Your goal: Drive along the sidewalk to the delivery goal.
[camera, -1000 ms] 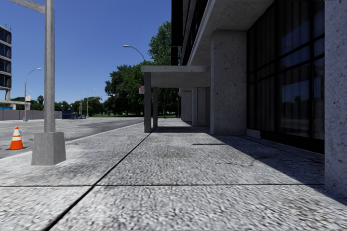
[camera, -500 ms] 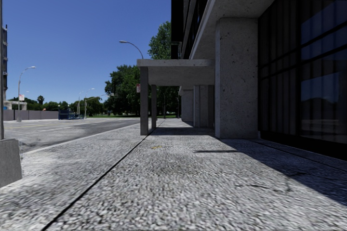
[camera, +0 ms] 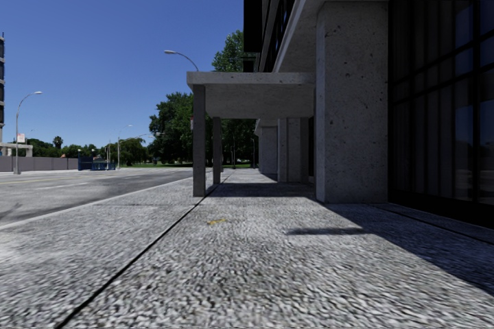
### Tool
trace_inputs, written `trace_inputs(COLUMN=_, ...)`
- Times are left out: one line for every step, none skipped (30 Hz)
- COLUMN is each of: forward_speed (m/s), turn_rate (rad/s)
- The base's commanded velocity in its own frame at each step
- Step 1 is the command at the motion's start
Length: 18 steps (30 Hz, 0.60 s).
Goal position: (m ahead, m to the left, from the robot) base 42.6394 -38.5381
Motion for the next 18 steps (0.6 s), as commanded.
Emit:
trace_inputs(forward_speed=1.87, turn_rate=0.00)
trace_inputs(forward_speed=1.87, turn_rate=0.00)
trace_inputs(forward_speed=1.87, turn_rate=0.00)
trace_inputs(forward_speed=1.87, turn_rate=0.00)
trace_inputs(forward_speed=1.87, turn_rate=0.00)
trace_inputs(forward_speed=1.87, turn_rate=0.00)
trace_inputs(forward_speed=1.87, turn_rate=0.00)
trace_inputs(forward_speed=1.87, turn_rate=0.00)
trace_inputs(forward_speed=1.87, turn_rate=0.00)
trace_inputs(forward_speed=1.87, turn_rate=0.00)
trace_inputs(forward_speed=1.87, turn_rate=0.00)
trace_inputs(forward_speed=1.87, turn_rate=0.00)
trace_inputs(forward_speed=1.87, turn_rate=0.00)
trace_inputs(forward_speed=1.87, turn_rate=0.00)
trace_inputs(forward_speed=1.87, turn_rate=0.00)
trace_inputs(forward_speed=1.87, turn_rate=0.00)
trace_inputs(forward_speed=1.87, turn_rate=0.00)
trace_inputs(forward_speed=1.87, turn_rate=0.00)
